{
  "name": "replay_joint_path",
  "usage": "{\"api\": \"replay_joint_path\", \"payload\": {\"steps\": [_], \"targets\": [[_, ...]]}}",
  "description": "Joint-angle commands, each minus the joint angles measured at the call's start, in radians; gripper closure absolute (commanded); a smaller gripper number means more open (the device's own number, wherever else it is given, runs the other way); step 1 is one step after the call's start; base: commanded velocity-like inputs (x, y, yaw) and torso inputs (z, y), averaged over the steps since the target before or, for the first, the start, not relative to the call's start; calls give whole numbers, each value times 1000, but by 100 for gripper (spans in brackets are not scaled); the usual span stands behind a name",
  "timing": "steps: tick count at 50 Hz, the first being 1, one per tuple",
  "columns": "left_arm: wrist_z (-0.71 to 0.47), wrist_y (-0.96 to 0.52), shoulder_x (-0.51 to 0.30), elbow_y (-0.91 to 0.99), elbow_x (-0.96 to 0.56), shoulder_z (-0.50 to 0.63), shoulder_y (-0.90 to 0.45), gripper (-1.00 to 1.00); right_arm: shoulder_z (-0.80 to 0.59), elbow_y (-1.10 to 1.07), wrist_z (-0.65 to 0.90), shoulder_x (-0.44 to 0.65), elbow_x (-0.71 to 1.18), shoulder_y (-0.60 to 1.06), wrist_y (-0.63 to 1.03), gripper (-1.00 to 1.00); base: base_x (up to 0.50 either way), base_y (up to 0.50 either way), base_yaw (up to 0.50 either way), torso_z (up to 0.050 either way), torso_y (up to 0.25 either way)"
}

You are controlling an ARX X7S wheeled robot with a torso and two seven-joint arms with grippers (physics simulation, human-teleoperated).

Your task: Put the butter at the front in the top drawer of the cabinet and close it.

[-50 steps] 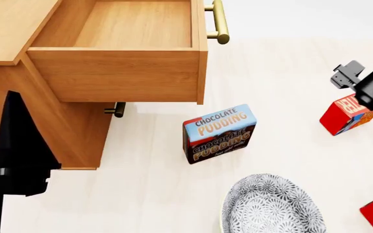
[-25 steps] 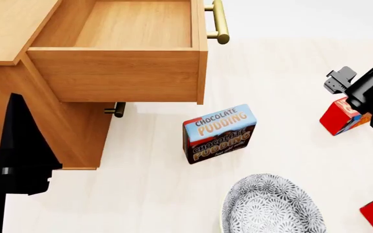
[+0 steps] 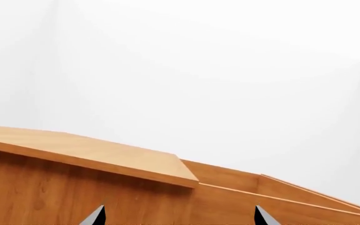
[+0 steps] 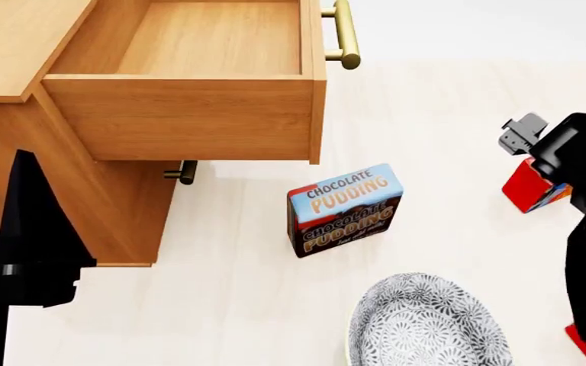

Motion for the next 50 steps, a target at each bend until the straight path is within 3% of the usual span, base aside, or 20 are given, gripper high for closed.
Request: {"api": "replay_joint_path", "payload": {"steps": [1, 20, 50], "targets": [[3, 1, 3, -4, -2, -4, 7, -100, 257, 0, -38, -26, -272, -9, 29, -100, 0, 0, 0, 0, 0], [15, 8, 8, -17, -12, -13, 16, -100, 538, 0, -97, -66, -581, -8, 56, -100, 0, 0, 0, 0, 0], [25, -3, 16, -29, -25, -26, 30, -100, 645, 1, -118, -86, -691, -34, 58, -100, 0, 0, 0, 0, 0]]}}
